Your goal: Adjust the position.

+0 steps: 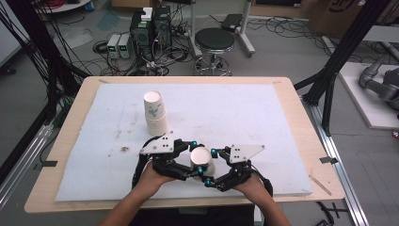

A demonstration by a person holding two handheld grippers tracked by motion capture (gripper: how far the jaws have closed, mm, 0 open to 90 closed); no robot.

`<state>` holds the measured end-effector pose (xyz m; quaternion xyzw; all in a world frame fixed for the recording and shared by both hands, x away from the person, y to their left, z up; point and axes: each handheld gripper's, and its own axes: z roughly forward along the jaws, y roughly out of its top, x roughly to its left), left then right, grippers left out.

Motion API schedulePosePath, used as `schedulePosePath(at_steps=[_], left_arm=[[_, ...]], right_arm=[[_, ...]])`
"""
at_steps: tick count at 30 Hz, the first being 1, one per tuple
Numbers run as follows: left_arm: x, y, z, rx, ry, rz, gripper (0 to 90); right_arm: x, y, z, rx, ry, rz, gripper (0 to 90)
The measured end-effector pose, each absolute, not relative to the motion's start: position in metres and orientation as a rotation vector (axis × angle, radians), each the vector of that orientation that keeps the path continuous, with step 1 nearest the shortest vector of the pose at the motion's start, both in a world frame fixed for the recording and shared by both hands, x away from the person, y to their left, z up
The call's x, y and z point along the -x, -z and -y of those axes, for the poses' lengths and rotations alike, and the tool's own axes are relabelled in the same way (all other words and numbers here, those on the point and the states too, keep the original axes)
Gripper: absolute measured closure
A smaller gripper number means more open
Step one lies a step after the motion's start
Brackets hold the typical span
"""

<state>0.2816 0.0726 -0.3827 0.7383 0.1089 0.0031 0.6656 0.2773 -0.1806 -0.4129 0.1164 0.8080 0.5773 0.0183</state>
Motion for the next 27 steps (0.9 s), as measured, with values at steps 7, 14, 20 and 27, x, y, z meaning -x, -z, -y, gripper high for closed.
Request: schedulePosePath(at_steps=[7,14,20,27], left_arm=[[-0.2817,0.3830,-0.0731,-1.667,-0.007,-0.242,35.3],[-0.2809,0.3835,-0.0721,-1.690,-0.012,-0.249,34.2],[-0.2824,0.3826,-0.0716,-1.748,-0.027,-0.288,12.8],[-0.2828,0.3782,-0.0769,-1.789,-0.030,-0.250,12.9]], right_arm=[[-0.2768,0.4135,0.1809,-0.344,-1.800,-2.514,26.4],[-0.2766,0.4125,0.1810,-0.319,-1.755,-2.527,28.7],[-0.2776,0.4110,0.1839,-0.300,-1.687,-2.535,31.1],[-0.2796,0.4063,0.1894,-0.296,-1.630,-2.552,32.4]])
